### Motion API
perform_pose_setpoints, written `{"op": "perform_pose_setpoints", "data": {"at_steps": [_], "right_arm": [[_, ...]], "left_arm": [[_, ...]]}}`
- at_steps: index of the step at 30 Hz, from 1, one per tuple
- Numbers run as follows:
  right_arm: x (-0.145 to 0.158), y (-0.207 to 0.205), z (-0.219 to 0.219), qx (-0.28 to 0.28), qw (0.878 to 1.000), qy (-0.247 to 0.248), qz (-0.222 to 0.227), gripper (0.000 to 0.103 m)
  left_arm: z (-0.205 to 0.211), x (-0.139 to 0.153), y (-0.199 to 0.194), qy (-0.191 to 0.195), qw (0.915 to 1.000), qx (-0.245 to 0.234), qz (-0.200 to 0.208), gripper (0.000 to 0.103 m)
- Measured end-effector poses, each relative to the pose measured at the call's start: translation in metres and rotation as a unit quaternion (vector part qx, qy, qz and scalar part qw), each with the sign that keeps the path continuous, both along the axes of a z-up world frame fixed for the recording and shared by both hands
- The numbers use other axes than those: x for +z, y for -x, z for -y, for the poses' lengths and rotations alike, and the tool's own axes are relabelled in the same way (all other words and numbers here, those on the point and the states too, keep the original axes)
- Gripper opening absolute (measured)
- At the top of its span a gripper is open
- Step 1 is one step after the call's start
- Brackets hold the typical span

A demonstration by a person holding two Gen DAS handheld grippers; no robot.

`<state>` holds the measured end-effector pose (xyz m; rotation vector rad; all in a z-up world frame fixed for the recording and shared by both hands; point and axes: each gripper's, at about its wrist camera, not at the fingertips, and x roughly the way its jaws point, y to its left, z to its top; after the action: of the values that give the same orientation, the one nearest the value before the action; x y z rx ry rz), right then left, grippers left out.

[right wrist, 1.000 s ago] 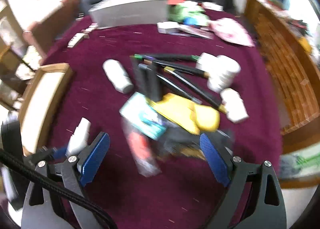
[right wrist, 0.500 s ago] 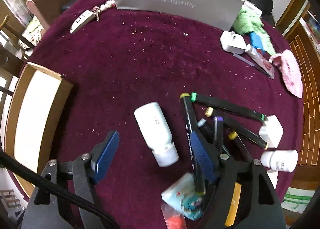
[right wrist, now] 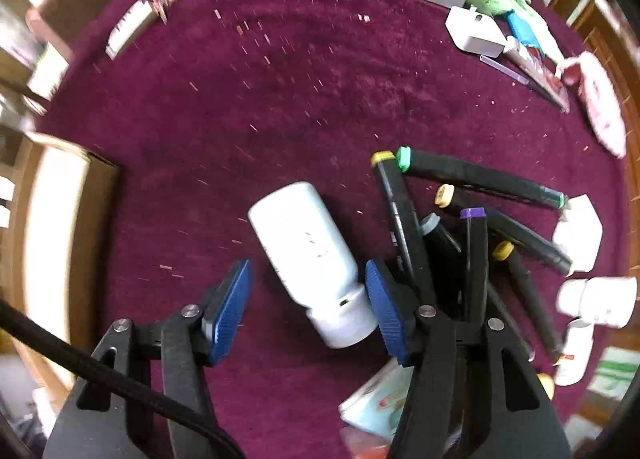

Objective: Organize objects
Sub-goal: 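Grasp the white pill bottle with the right gripper while the left holds the spray bottle, then lower both bottles into the cardboard box and open both grippers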

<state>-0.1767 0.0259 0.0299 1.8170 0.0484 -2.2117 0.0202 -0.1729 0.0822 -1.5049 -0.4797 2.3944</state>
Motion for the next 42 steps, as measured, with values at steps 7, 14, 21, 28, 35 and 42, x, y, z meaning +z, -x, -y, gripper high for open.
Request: {"op": "perform_pose_setpoints", "data": {"at_steps": [7,14,21,28,35,42], "right_arm": [[0.003,0.004,-0.013,0.001,1.0,-0.026,0.0,0.059],[-0.02,0.003,0.009,0.016,0.999,-0.05,0.013,0.051],[-0.009,-0.012,0.002,-0.01,0.999,-0.028,0.016,0.033],[0.023,-0.049,-0.02,-0.043,0.996,0.067,0.038,0.033],[0.055,-0.078,0.036,-0.021,0.983,0.173,0.064,0.034],[0.038,-0.068,0.126,-0.032,0.973,0.212,0.087,0.034]], "left_arm": [[0.005,-0.002,0.003,-0.016,0.9999,-0.002,0.003,0.025],[0.015,-0.004,-0.001,-0.022,0.9997,0.008,0.004,0.025],[0.029,-0.001,-0.002,-0.014,0.9996,0.026,-0.004,0.025],[0.05,0.01,0.004,-0.004,0.9991,0.037,-0.022,0.025],[0.083,0.012,0.036,0.012,0.9988,0.035,-0.033,0.025],[0.104,-0.004,0.083,0.021,0.9991,0.008,-0.035,0.025]]}}
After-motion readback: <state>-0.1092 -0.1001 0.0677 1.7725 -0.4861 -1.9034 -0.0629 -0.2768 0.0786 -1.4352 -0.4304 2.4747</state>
